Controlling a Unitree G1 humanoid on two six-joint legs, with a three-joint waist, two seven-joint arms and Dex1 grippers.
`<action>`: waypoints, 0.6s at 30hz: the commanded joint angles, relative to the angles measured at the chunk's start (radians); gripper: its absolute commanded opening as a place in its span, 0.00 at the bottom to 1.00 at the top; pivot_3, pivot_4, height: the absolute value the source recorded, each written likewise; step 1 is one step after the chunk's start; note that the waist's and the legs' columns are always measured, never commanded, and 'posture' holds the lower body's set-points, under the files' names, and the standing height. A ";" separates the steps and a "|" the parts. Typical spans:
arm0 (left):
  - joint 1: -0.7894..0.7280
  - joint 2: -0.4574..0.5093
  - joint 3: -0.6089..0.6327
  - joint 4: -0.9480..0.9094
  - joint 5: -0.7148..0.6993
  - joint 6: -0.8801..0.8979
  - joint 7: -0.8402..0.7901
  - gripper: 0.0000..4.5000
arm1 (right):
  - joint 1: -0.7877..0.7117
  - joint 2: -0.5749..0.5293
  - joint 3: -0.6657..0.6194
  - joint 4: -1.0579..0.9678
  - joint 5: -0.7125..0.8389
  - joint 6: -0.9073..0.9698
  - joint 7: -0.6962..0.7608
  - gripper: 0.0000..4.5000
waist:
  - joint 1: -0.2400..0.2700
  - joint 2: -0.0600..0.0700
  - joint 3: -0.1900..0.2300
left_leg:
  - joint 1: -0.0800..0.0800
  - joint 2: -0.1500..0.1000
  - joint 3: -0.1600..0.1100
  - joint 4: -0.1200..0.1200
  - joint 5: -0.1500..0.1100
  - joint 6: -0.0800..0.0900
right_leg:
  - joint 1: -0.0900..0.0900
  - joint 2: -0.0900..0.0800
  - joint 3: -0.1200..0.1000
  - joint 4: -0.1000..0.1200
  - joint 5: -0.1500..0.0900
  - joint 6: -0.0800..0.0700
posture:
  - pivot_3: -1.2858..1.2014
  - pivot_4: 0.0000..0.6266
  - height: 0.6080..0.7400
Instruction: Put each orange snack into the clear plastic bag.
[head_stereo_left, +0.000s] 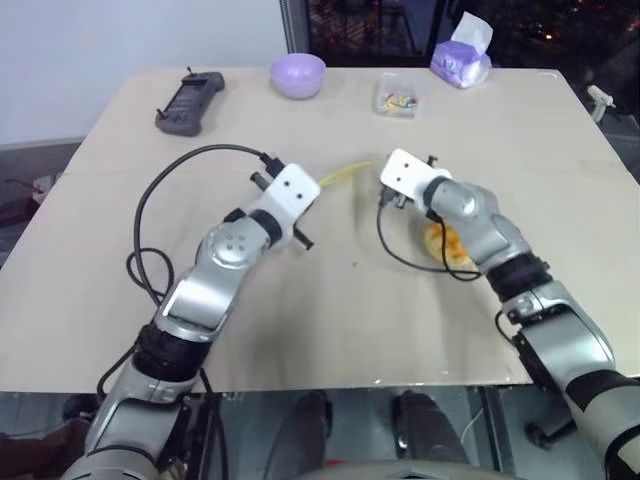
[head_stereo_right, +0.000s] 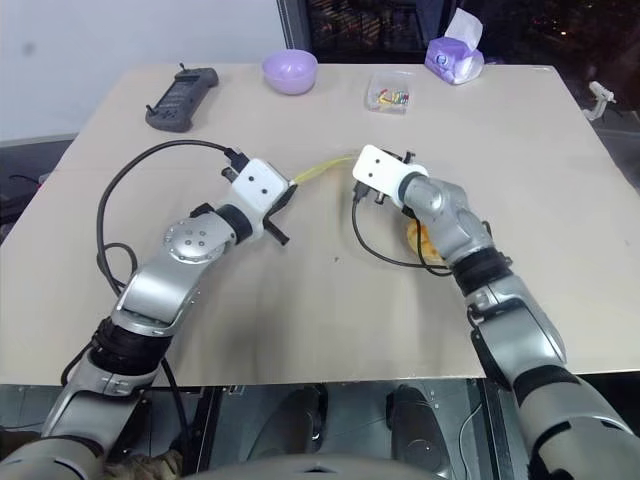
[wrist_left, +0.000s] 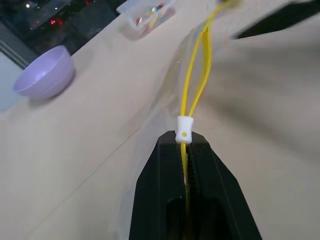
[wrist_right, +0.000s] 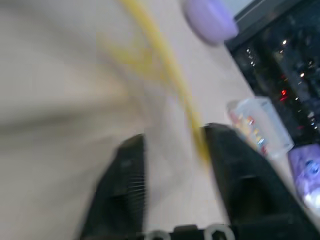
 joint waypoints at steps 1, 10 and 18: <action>0.018 0.041 0.031 0.047 0.043 -0.164 -0.055 0.00 | 0.076 -0.024 -0.061 -0.197 0.097 0.061 0.092 0.63 | -0.002 0.000 0.000 | 0.000 0.000 0.000 0.000 0.000 0.000 | 0.000 0.000 0.000 0.000 0.000 0.000 | 0.52 0.24 0.83; 0.051 0.059 0.050 0.117 0.092 -0.338 -0.125 0.00 | 0.117 0.010 -0.085 -0.478 0.213 0.219 0.176 0.63 | -0.002 0.000 0.000 | 0.000 0.000 0.000 0.002 -0.001 0.001 | 0.000 0.000 0.000 0.003 0.000 0.000 | 0.52 0.24 0.83; 0.053 0.044 0.059 0.098 0.118 -0.356 -0.145 0.00 | 0.079 0.082 0.004 -0.427 0.154 0.180 0.135 0.63 | -0.001 0.000 0.000 | 0.000 0.000 0.000 0.008 -0.002 0.003 | 0.000 0.000 0.000 0.010 0.000 0.000 | 0.52 0.24 0.83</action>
